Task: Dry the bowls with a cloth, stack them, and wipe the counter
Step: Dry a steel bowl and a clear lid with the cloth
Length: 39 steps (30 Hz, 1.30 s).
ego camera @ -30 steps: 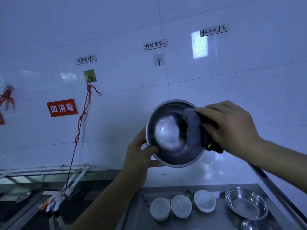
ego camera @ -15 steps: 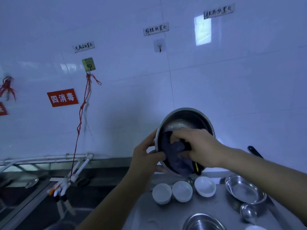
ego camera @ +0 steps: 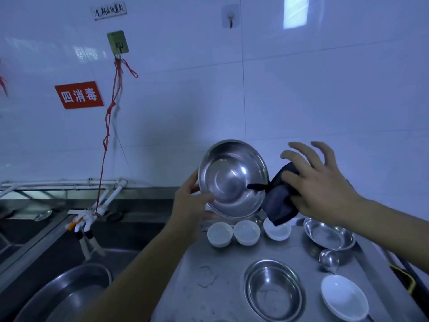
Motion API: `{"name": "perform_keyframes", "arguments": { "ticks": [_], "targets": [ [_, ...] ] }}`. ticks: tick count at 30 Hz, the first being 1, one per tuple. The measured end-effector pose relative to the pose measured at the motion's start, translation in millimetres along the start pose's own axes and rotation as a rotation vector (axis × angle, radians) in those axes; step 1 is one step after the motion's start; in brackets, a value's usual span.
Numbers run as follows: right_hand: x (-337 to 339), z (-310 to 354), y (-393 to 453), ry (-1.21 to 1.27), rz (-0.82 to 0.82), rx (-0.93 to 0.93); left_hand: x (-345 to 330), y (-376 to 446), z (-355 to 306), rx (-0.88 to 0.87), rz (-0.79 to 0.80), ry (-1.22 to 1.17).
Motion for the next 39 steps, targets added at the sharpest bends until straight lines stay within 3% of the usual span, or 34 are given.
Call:
{"name": "perform_keyframes", "arguments": {
  "ticks": [4,7,10,12,16,19,22,25,28,33,37,39],
  "targets": [
    [-11,-12,-17,0.011,-0.03,-0.031,10,1,15,0.042,-0.022,-0.049],
    [-34,-18,-30,0.138,0.06,-0.133,12,-2,21,0.049,0.002,-0.059],
    [-56,-41,-44,0.324,0.214,-0.476,13,-2,27,0.061,0.012,-0.068],
    [-73,-52,-56,0.621,0.323,-0.771,11,-2,31,0.07,0.022,-0.078],
    [-97,-59,-75,1.228,0.134,-1.273,6,-4,39,0.082,0.073,-0.097],
    [-110,-52,-78,1.551,-0.039,-1.497,-2,-5,41,0.063,0.125,-0.092],
    [-101,-38,-63,1.733,-0.158,-1.452,-9,-5,44,0.065,0.149,-0.085],
    [-85,-12,-53,1.863,-0.092,-1.325,-12,-5,45,0.06,0.142,-0.079],
    [-79,-2,-53,1.769,-0.157,-1.21,-11,-7,45,0.038,0.146,-0.071],
    [-86,-4,-61,1.736,-0.24,-1.318,-18,-15,36,0.028,0.318,-0.083],
    [-97,7,-61,1.92,-0.131,-1.372,-7,-15,70,0.233,0.124,-0.187],
    [-99,16,-58,2.013,-0.054,-1.355,-19,-26,95,0.343,0.182,-0.064]
  ]
}}
Point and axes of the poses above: each hand's wrist, its own y-axis towards the middle knuckle, its own x-axis out of the back of the hand, z = x × y, the point moved 7 cm from there along y, towards the middle knuckle, and after that the axes turned 11 degrees about y, right-handed, at the moved point
